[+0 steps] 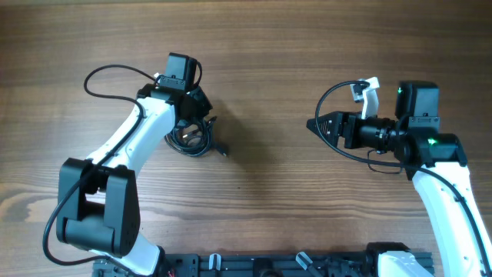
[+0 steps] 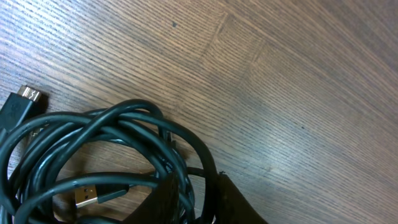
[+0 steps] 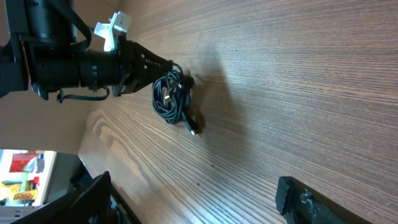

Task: Untangle cables
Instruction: 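Move the right gripper left toward the cable bundle held by the left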

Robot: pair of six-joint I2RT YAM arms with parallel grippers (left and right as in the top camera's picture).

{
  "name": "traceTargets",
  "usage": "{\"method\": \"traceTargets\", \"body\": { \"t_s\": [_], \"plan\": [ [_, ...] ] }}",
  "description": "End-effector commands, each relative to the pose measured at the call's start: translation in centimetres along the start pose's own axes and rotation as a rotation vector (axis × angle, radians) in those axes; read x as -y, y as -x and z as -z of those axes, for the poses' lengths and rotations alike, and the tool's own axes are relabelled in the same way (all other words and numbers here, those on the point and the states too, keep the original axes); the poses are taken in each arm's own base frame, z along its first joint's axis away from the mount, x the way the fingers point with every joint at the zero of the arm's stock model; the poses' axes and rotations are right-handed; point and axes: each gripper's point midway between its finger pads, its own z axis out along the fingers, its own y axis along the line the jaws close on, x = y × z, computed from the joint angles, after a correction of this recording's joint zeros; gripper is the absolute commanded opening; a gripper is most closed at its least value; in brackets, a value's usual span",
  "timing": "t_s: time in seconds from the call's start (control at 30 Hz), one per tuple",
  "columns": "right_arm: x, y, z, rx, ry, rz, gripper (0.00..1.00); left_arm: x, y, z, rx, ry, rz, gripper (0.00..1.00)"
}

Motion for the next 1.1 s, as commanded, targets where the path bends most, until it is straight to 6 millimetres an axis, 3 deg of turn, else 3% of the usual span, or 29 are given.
{"method": "traceTargets", "body": {
  "t_s": [0.0,0.07,0.17,0.3,0.4,0.5,0.6,0.73,0.83,1.07],
  "plan": [
    [-0.1,0.4,0.1,0.006,-0.009,0.008,0.88,-0.7,-1.2,-0.9,-0.034,0.024,-0.014,0.28],
    [-0.1,0.4,0.1,0.007,-0.009,0.008,0.88,-1.0,-1.4,-1.0,-0.041,0.031,-0.013,0.38],
    [-0.1,0.4,0.1,0.006,-0.009,0.008,0.88,-0.9,-1.3,-1.2,-0.037,0.027,-0.013,0.35],
    [-0.1,0.4,0.1,0.006,-0.009,0.007,0.88,-0.9,-1.3,-1.2,-0.039,0.028,-0.013,0.21],
    [-0.1,0.4,0.1,0.009,-0.009,-0.038,0.87,-0.7,-1.1,-1.1,-0.031,0.020,-0.014,0.04],
    [-0.2,0.8,0.1,0.023,-0.004,-0.180,0.81,0.7,-0.3,1.3,0.009,-0.049,-0.015,0.04],
    [-0.7,0.8,0.1,0.016,0.023,-0.267,0.57,3.0,-0.4,4.7,0.015,-0.184,-0.025,0.04],
    [-2.1,0.5,0.2,-0.014,0.105,-0.311,0.63,5.7,-1.5,8.6,-0.024,-0.360,-0.050,0.04],
    [-2.5,0.5,-0.1,-0.020,0.112,-0.317,0.69,6.4,-2.5,8.9,-0.080,-0.410,-0.059,0.04],
    [-4.1,-1.0,-2.5,-0.070,0.063,-0.244,0.62,5.7,-2.5,7.9,-0.068,-0.349,-0.058,0.04]
  ]
}}
